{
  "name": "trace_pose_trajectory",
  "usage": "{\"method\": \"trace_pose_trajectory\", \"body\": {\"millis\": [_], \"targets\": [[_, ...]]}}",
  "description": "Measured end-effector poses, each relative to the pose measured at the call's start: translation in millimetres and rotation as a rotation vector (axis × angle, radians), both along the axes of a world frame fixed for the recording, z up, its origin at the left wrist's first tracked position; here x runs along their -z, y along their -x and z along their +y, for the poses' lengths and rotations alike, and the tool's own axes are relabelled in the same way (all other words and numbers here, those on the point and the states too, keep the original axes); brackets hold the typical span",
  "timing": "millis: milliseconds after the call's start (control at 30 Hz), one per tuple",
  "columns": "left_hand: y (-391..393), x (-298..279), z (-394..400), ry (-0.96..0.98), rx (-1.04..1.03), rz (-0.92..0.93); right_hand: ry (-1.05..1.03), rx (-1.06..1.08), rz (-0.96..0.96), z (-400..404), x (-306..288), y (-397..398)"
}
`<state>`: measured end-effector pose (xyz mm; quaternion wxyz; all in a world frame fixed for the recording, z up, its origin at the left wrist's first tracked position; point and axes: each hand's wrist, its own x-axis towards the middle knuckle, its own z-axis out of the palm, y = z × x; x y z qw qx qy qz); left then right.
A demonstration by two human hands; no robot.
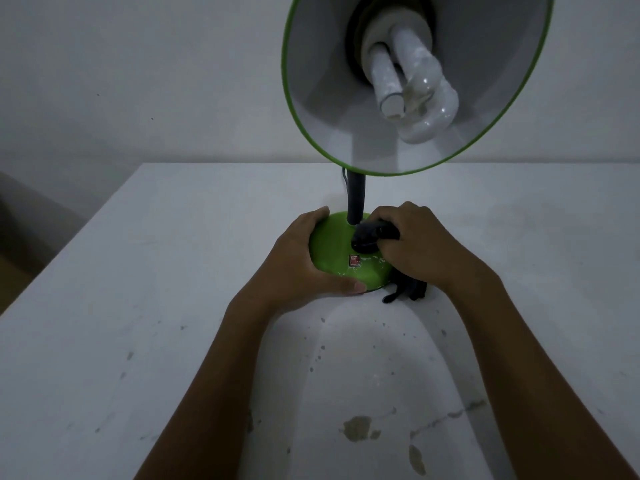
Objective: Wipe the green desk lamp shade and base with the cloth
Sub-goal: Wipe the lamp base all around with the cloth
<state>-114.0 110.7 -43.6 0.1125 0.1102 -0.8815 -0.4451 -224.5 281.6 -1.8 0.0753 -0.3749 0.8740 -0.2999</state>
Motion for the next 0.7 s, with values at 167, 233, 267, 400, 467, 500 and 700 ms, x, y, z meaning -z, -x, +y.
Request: {"method": "trace_pose_trajectory", "body": {"millis": [167, 233, 267, 400, 467, 500, 700], "targets": [[2, -5, 4, -0.091, -0.060, 0.152, 0.105, 0.043, -0.068, 7, -14, -4], [4, -8, 9, 0.062, -0.173, 0.301, 0.179, 0.078, -0.039, 9, -19, -5], [4, -11, 12, 0.129, -0.212, 0.342, 0.213, 0.087, -0.029, 9, -22, -6], [7, -16, 27, 0.017, -0.193, 0.346, 0.295, 0.086, -0.024, 1, -31, -19], [6, -20, 32, -0.086, -0.153, 0.356, 0.273, 0.061, -0.027, -3, -33, -25], [5, -23, 33, -0.148, -0.125, 0.352, 0.259, 0.042, -0.058, -3, -33, -26], [1, -33, 34, -0.370, -0.073, 0.289, 0.344, -0.204, -0.424, 5, -34, -22]]}}
